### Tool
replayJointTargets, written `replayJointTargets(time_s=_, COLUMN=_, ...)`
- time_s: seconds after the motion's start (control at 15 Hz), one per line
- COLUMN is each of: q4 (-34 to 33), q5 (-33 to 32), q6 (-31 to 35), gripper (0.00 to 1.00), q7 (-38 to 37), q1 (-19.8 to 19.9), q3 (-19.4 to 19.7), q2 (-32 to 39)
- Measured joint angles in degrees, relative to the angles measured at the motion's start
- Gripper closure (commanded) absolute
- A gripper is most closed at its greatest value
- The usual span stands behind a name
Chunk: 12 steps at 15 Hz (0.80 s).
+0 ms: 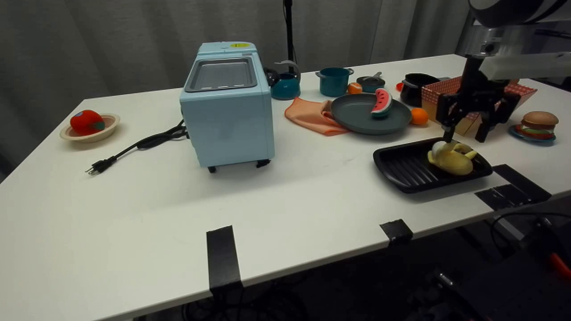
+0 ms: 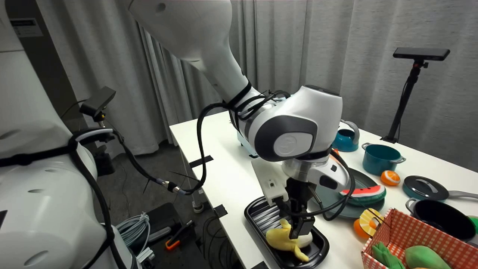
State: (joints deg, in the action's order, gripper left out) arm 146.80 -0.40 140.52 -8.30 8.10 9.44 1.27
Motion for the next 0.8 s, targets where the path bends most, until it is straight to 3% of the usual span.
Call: replayJointTargets(time_s=0.8, q4=-0.3, q5=1.0, q6=0.2, gripper=0.0, q7=3.4, q1=-0.9, q3=-2.7, q2=-8.1)
